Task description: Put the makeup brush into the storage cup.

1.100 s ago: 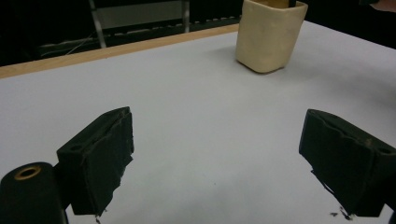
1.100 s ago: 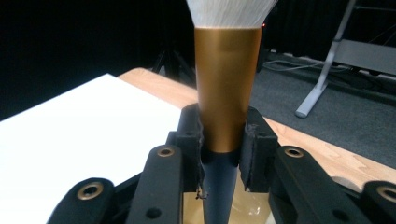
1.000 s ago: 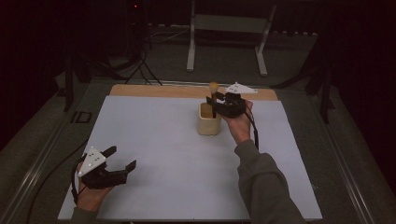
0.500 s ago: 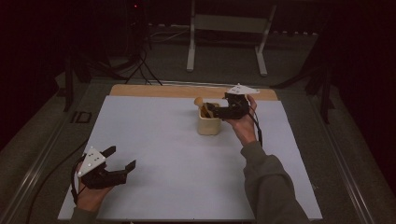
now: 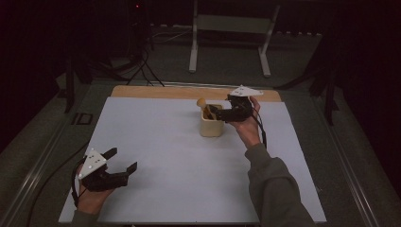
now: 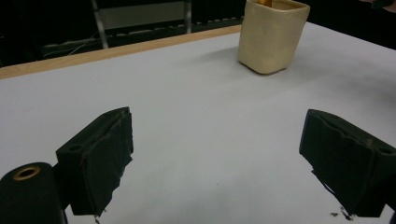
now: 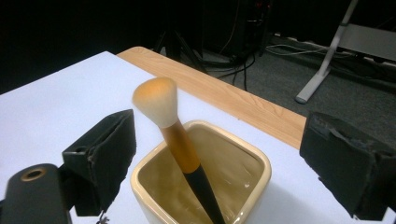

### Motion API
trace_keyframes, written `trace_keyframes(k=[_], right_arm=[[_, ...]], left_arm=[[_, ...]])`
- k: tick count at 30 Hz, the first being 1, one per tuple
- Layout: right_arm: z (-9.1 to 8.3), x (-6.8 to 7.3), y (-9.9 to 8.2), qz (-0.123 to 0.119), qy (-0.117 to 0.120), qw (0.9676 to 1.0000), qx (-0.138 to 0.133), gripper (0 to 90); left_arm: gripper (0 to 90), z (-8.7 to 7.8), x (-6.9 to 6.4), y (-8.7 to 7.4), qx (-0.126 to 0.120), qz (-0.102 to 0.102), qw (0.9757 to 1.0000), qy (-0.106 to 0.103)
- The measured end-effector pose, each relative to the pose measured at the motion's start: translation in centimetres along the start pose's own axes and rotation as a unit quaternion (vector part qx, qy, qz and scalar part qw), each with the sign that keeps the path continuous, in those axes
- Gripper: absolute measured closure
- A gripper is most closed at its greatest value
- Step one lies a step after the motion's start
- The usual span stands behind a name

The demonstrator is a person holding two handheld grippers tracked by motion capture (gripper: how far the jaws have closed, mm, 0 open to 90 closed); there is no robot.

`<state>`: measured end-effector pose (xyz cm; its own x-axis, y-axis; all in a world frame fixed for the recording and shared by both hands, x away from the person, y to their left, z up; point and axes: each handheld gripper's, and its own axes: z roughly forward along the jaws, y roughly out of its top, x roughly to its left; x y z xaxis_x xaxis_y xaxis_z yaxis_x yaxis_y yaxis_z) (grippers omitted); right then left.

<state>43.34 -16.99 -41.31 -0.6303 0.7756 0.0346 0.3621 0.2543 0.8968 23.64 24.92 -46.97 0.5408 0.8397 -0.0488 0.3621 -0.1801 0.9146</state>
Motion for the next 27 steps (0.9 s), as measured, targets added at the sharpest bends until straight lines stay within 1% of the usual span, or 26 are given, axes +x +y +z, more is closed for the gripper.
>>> trace_keyframes(k=[16,23,27], right_arm=[[-1.2,-0.5,0.1,-0.006,0.002,1.0,-0.001,10.5],[-1.9,-1.0,-0.2,0.002,0.005,1.0,-0.002,10.5],[-2.4,-1.1,-0.3,0.004,0.008,0.9999,-0.007,10.5]], left_arm=[[10.9,0.0,0.0,0.0,0.001,-0.001,1.0,0.0],[10.7,0.0,0.1,0.0,0.001,-0.001,1.0,0.0],[10.7,0.0,0.1,0.0,0.0,-0.002,1.0,0.001]])
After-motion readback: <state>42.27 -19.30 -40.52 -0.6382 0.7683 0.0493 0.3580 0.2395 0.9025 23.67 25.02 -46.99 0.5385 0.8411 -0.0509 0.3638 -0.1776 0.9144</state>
